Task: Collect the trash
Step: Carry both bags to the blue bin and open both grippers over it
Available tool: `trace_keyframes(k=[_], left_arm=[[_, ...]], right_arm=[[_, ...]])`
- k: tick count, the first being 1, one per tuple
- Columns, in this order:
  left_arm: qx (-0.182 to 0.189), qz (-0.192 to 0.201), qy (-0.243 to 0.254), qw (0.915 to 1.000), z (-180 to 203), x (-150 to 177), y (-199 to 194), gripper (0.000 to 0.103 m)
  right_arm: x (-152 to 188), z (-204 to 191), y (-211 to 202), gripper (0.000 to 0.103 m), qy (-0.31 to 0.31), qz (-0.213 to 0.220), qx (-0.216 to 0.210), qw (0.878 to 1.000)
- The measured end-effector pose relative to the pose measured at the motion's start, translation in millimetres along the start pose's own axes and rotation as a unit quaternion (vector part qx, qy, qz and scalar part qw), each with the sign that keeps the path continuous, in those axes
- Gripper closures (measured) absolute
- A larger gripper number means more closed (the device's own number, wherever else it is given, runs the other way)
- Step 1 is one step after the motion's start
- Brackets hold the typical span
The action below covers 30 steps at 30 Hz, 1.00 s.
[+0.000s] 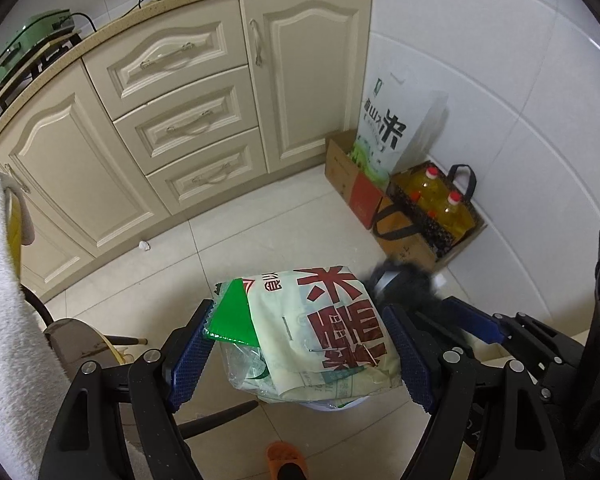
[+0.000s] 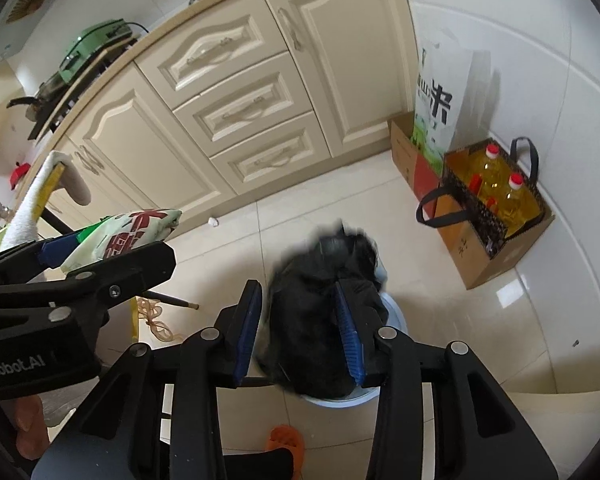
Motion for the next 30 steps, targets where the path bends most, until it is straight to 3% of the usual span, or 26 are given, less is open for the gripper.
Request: trace_keyframes(k=[4, 6, 15, 30], left_arm=[[0.0, -0.004, 0.003, 1.0, 1.8, 0.1, 11.3, 0.025], [0.0, -0.005, 0.001, 1.0, 0.0, 4.3, 10.5, 0.025], [0.006, -0.016, 0.015, 0.9998, 4.8, 9.4, 15.9, 0.025], [0.02, -0.004, 0.018, 0.9996, -5.8, 14.5, 1.5, 0.019]], right_arm=[[4.0, 6.5, 3.0, 0.059, 0.004, -0.005, 0.01, 1.0], [5.6, 8.9, 2.5, 0.051, 0.006, -0.008, 0.016, 1.0], [5.4, 17.5, -10.3, 0.044, 0.009, -0.002, 0.041, 0.999], [6.5, 16.9, -15.5, 0.042, 0.011, 0.0, 0.045, 0.999]])
Point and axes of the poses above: each gripper's, at about its wrist camera, not at the fingertips, and y roughly the way its jaws point, z to its right, x to its underside, the point moved 5 cm from there along y, roughly the way its jaws point, and after that the axes turned 9 degrees about z, right-handed, at the moved point
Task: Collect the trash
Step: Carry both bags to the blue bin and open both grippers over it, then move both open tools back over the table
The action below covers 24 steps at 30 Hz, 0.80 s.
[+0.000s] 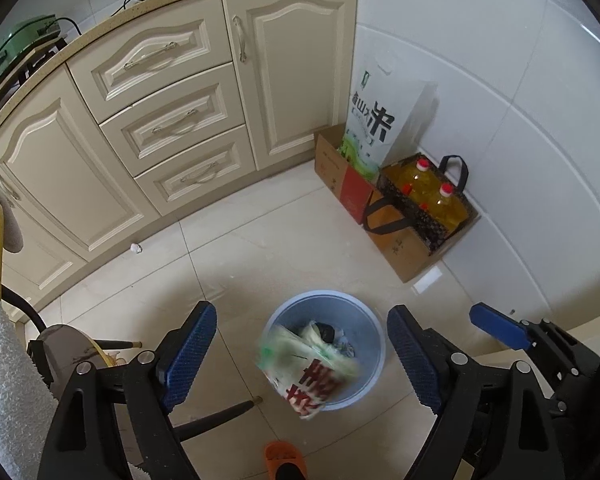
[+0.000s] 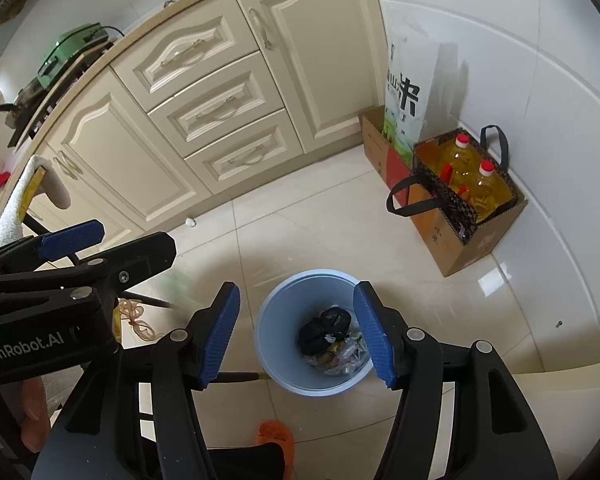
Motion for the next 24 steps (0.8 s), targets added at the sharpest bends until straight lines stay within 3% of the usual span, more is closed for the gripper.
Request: trace_keyframes(k=[11, 18, 24], left_arm=[[-0.001, 0.021, 0.002, 0.9998, 0.0, 0.0, -49.5, 0.019], [0.008, 0.069, -0.01, 0.9975, -16.0, 6.9, -133.3, 0.019], [0.007, 0.129, -0.025, 0.9913, -57.6, 29.8, -227.9, 0.018]], right_arm=[[-7.1, -19.0, -28.5, 0.042, -0.009, 0.017, -0.003, 1.0], [-17.2, -52.0, -73.2, 0.039, -0.031, 0.05, -0.009, 0.998], [-28.5, -108.2, -117.5, 0.034, -0.067, 0.092, -0.024, 0.993]])
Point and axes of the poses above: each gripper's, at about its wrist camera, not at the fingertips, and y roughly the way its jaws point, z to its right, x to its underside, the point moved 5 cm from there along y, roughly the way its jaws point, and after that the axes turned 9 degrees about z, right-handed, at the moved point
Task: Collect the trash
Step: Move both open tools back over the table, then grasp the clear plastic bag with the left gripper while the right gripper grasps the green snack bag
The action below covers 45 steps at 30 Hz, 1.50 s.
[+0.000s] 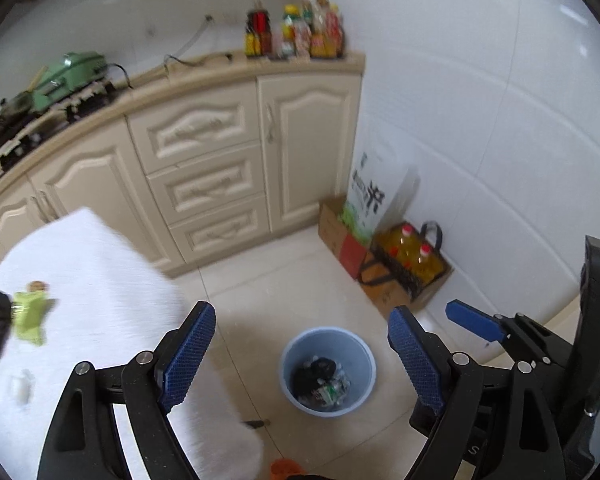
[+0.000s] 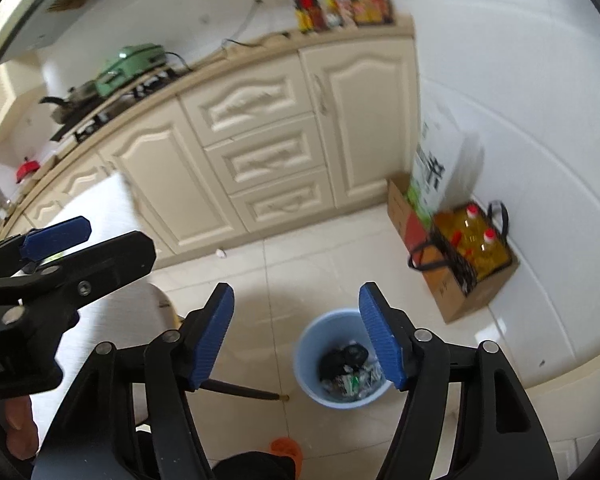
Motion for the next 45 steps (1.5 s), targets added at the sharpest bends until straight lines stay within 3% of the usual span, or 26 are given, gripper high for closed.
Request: trace_keyframes(k=[5, 10, 18, 25, 29, 33, 35, 38, 39, 45], left_arm=[[-0.026, 0.047, -0.027, 0.9982, -56.7, 12.5, -76.6, 0.011], [-0.081, 0.066, -0.052, 0.9931, -134.7, 39.2, -128.8, 0.008], [-0.184, 0.045, -0.094, 0.9774, -269.3, 93.1, -163.6, 0.008], [-0.247, -0.005, -0.148, 0.9577, -371.4, 144.6, -171.8, 0.008], [-0.241, -0.019, -0.166, 0.9558, -401.4, 152.7, -168.7, 0.008], [-0.212, -0.03, -0.181, 0.9599, -408.7, 160.4, -159.2, 0.008], [-0.215, -0.037, -0.185, 0.9584, -415.6, 161.3, -152.1, 0.011], [-0.218, -0.041, -0.188, 0.9569, -431.6, 164.5, -148.5, 0.021], [-0.225, -0.038, -0.189, 0.9551, -433.0, 168.0, -152.5, 0.036], [-0.234, -0.026, -0.188, 0.9536, -435.5, 148.4, -133.2, 0.047]], right_arm=[[-14.3, -69.2, -24.0, 0.027, -0.042, 0.029, -0.026, 0.998], [-14.6, -149.0, -21.1, 0.025, -0.089, 0.028, -0.066, 0.993], [-0.3, -268.4, 22.5, 0.024, -0.139, -0.006, -0.13, 0.982], [14.6, -324.9, 74.4, 0.023, -0.164, -0.053, -0.129, 0.976], [17.8, -341.7, 97.7, 0.023, -0.163, -0.075, -0.122, 0.976], [18.6, -352.2, 120.9, 0.02, -0.156, -0.092, -0.113, 0.977], [18.3, -356.0, 129.0, 0.019, -0.152, -0.098, -0.112, 0.977], [18.8, -359.8, 141.3, 0.018, -0.144, -0.108, -0.106, 0.978], [18.7, -360.9, 144.5, 0.018, -0.141, -0.109, -0.102, 0.979], [16.5, -366.3, 160.0, 0.016, -0.127, -0.118, -0.088, 0.981]])
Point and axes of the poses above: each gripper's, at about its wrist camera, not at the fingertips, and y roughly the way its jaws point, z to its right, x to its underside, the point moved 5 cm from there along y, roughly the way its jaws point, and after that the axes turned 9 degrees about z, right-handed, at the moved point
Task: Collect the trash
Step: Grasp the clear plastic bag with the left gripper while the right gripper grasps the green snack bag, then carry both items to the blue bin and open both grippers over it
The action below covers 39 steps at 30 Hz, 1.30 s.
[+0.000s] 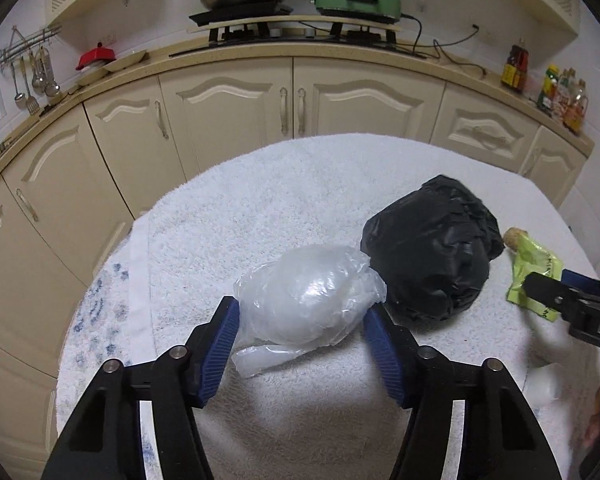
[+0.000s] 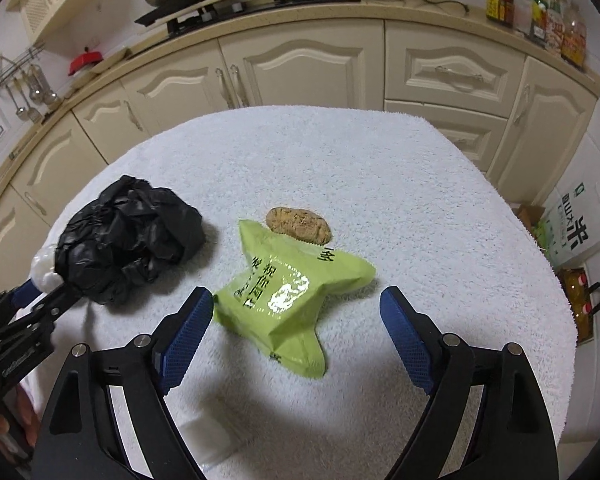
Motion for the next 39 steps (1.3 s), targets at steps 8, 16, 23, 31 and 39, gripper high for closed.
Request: trace_keyframes(k=[8, 16, 23, 31, 39], left_arm=[[-0.003, 0.028, -0.001, 0.9996, 22.1, -3.0, -28.7, 0.051], [0.028, 0.059, 0.014, 0.9977, 56.8, -2.0, -83.1, 0.051], [0.075, 0.073, 0.039, 0.9937, 128.2, 4.3, -116.0, 0.051], [0.136, 0.07, 0.091, 0.984, 243.2, 20.4, -132.1, 0.051], [0.215, 0.034, 0.158, 0.9632, 384.9, 44.1, -117.7, 0.051]], right_arm=[[-2.7, -2.5, 1.6, 0.055, -0.009, 0.014, -0.027, 0.999], [8.0, 10.2, -49.3, 0.062, 0.0, 0.049, -0.07, 0.996], [15.5, 40.9, -113.4, 0.064, 0.013, 0.095, -0.089, 0.991], [38.0, 135.6, -180.7, 0.064, 0.06, 0.144, -0.066, 0.986], [83.3, 264.2, -215.3, 0.064, 0.126, 0.149, 0.009, 0.981]])
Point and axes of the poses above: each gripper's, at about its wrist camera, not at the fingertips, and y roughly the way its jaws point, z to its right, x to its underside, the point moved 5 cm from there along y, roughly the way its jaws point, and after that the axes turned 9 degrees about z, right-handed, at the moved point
